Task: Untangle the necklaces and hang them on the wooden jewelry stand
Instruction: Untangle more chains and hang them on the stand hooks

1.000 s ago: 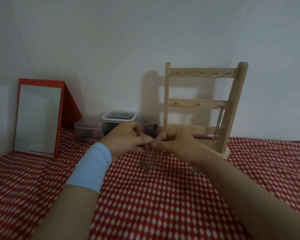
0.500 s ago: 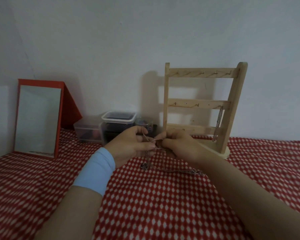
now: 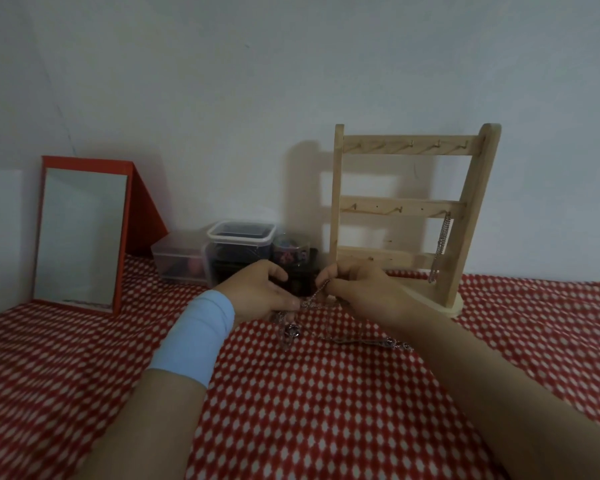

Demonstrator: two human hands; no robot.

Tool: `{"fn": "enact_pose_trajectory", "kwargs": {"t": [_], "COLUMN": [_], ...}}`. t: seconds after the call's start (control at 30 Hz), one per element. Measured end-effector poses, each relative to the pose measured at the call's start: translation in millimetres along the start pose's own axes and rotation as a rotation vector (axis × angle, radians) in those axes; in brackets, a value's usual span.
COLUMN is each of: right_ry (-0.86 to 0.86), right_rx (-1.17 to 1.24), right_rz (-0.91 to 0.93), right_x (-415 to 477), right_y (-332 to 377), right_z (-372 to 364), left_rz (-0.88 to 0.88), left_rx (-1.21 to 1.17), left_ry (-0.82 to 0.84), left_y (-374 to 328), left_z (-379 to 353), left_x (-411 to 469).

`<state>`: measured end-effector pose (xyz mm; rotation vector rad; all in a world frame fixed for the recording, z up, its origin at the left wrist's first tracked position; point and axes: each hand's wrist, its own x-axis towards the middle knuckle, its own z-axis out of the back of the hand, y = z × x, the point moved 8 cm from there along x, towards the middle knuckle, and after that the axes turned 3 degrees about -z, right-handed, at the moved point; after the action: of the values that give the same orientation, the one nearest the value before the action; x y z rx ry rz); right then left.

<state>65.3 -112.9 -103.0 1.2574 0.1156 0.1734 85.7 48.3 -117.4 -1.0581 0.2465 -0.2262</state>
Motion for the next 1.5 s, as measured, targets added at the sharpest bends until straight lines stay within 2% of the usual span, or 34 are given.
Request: {"fn": "enact_pose_trajectory", "kwargs": {"t": [0.17,0.27,0.4,0.6,0.83,0.97,1.03,1.17,1.37,1.5], "right_ry": [0.003,0.04,0.048,-0.105,-0.112,-0.094,-0.084,-0.072,-0.061,-0.082], "right_rx": [-0.008,-0.188,-0.263,-0.347,-0.473,-0.476,-0.477,-0.419,-0.413,-0.448], "right_rz": [0.077,0.125,0.147,0.291,0.361,0.377,0.392,0.396,0.369,0.371], "right_x": [2,2,3,0,2,2,2,5,7,6], "right_y": [1,2,1,10,8,7,7,4,-2,0], "right_z": [4,2,-2,4,1,3,3,3,1,2], "left_rz": [-0.011,-0.016,-0.002,0.036,0.067,0.011,-0.031,-0.137,-0.262,-0.241], "left_rx": [-0.227,-0.303,-0.331,-0.38,-0.368,-0.361,-0.312,-0.01,0.258,0.319], "left_ry": [0.093,0.078,0.044,0.018,0.017,0.052,0.045,-0.055,-0.148,-0.214], "left_y": [-1,-3,0,1,5,2,-1,-11,-27,-31], "left_z": [-13,-15,-13,-14,-16,-18,-17,-8,-2,-2], "left_x": [-3,-4,-2,-1,-2,-2,-2,-4,-6,-5]}}
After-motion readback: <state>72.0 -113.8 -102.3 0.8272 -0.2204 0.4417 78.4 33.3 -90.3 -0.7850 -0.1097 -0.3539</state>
